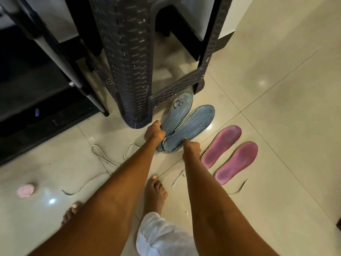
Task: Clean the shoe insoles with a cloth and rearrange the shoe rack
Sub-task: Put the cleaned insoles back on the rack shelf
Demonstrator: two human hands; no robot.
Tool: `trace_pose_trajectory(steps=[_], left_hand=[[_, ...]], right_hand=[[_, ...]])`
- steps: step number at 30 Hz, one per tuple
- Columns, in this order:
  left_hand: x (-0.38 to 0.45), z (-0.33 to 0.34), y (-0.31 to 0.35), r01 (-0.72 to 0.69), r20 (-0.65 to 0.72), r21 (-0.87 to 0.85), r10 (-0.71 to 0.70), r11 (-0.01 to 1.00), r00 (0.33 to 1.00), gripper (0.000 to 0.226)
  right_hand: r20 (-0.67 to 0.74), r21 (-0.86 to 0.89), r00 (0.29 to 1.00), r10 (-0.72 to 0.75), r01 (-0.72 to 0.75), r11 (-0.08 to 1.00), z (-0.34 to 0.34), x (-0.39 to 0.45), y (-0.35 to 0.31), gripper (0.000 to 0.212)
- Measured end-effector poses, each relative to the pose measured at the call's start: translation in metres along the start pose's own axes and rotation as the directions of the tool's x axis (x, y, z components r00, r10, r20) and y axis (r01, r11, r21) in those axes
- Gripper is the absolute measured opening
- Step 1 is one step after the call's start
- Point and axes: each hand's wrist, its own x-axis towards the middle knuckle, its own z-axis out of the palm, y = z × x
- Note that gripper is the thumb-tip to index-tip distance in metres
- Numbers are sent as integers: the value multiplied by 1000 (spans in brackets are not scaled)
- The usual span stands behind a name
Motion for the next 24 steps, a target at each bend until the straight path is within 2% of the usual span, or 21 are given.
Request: trace_pose_trajectory(steps=[4,8,12,14,18,21,24], left_hand=[[9,2,-3,-40,21,-10,40,999,999,30],[6,7,-10,-16,17,-59,17,998,1000,31],[-18,-9,-10,40,0,-97,-40,994,999,38],[-42,-26,-7,78,1,-146,-79,986,997,43],[-110,-61,-4,140,-19,-278,-151,950,988,39],[-175,-90,-8,180,-85,-442,-240,879,967,32],[-239,-126,-16,162,-150,-594,-306,788,940,31]], right_hand=[[53,74,998,-27,23,997,1,3,-2,49],[65,122,997,-30,22,992,1,8,4,27],[112,288,993,-35,2,958,-7,-13,5,24],[117,340,992,-53,10,940,-19,-41,1,27],[149,395,987,-65,1,919,-52,-117,-12,31],[164,357,981,-104,39,933,-76,-178,-14,33],[179,335,968,-175,108,936,-98,-241,-19,35]])
